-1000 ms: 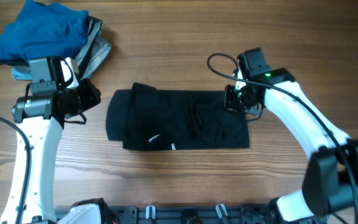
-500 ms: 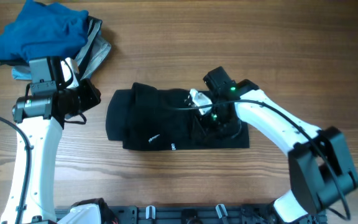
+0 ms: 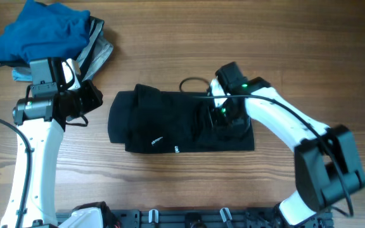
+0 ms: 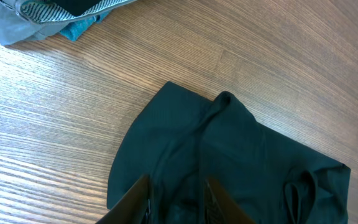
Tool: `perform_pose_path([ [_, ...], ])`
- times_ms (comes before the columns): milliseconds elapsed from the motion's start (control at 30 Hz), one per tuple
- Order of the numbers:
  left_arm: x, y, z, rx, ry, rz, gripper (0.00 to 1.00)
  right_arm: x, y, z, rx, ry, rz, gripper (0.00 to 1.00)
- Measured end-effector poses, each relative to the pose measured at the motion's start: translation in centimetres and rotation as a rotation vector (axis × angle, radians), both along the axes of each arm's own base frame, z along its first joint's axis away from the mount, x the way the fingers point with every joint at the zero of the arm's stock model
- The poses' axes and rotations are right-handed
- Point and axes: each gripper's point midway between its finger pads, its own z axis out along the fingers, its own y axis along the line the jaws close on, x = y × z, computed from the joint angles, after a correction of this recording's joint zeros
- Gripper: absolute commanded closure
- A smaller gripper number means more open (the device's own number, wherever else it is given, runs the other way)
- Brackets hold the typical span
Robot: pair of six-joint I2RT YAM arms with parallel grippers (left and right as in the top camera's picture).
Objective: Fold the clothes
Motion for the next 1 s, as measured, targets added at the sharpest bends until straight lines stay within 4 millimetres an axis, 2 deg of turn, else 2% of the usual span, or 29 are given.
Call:
perform_pose_path([
  [67, 0.0, 0.0, 0.0, 0.0, 0.0, 0.0, 0.73, -3.3, 2.2, 0.4, 0.096, 0.079, 0.168, 0.96],
  [133, 0.1, 0.0, 0.0, 0.0, -0.003, 0.0, 0.73, -5.2, 4.1, 1.1, 0.179, 0.083, 0.3, 0.96],
  [200, 0.1, 0.0, 0.0, 0.0, -0.003, 0.0, 0.73, -5.7, 5.8, 1.4, 0.236, 0.051, 0.377, 0.92],
  [267, 0.1, 0.0, 0.0, 0.0, -0.003, 0.0, 0.73, -5.2, 6.3, 1.6, 0.25, 0.014, 0.392, 0.92],
  [400, 0.1, 0.0, 0.0, 0.001, -0.004, 0.0, 0.73, -2.8, 5.1, 2.0, 0.206, -0.039, 0.31, 0.89],
  [500, 0.1, 0.0, 0.0, 0.001, -0.004, 0.0, 0.73, 0.8, 3.8, 3.2, 0.192, -0.133, 0.197, 0.86],
  [567, 0.2, 0.0, 0.1, 0.001, -0.01, 0.0, 0.73, 2.7, 3.3, 3.7, 0.194, -0.175, 0.122, 0.9],
  [667, 0.4, 0.0, 0.2, 0.002, -0.017, 0.0, 0.72, 4.6, 3.2, 4.1, 0.2, -0.189, -0.009, 0.96],
  [800, 0.4, 0.1, 0.2, 0.003, -0.018, 0.0, 0.72, 4.8, 2.9, 3.0, 0.152, -0.054, -0.28, 0.96],
  [833, 0.4, 0.1, 0.2, 0.003, -0.018, 0.0, 0.72, 4.8, 2.7, 1.6, 0.124, -0.01, -0.335, 0.95],
  [933, 0.4, 0.1, 0.2, 0.003, -0.018, 0.0, 0.7, 7.4, 4.5, 0.2, 0.2, -0.022, -0.412, 0.96],
  [1000, 0.4, 0.1, 0.2, 0.003, -0.018, 0.0, 0.69, 9.9, 6.5, 0.6, 0.325, -0.093, -0.398, 0.95],
])
